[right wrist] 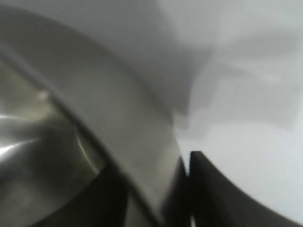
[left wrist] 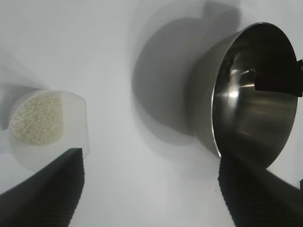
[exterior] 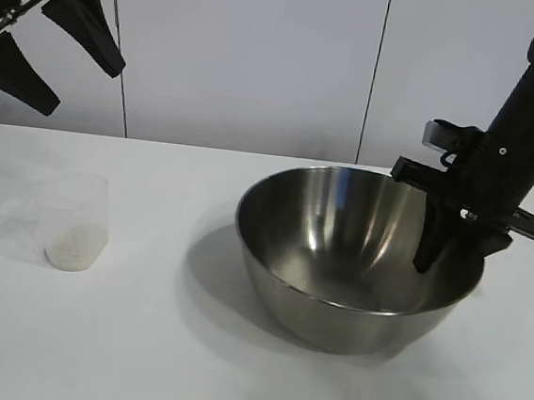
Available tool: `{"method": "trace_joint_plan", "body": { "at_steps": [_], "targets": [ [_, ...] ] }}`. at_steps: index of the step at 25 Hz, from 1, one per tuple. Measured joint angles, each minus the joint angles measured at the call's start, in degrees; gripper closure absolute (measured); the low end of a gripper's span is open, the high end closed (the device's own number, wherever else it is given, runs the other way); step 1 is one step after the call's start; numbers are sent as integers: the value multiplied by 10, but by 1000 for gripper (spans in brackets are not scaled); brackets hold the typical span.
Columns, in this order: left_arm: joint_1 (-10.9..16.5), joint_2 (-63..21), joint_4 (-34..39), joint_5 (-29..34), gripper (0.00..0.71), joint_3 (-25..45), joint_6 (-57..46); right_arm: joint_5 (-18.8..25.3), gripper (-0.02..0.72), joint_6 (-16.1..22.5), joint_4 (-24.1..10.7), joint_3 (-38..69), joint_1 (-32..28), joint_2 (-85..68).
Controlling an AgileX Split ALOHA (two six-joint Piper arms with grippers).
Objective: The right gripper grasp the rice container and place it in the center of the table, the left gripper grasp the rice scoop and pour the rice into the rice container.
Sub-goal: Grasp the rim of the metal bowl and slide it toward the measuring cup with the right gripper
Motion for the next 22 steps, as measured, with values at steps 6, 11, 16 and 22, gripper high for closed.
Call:
{"method": "trace_joint_plan", "body": {
  "at_steps": [6,11,16,22],
  "targets": [
    [0,0,0,-3,144,0,0,28,687,39,-27,-79,40,-8],
    [0,0,0,-4,144,0,0,25,687,79,-63,-83,109,1],
    [0,0,0,-4,144,0,0,-11,688,115,-73,-84,149,29],
    [0,0,1,-8,144,0,0,-32,691,153,-82,-84,156,57]
  ]
}}
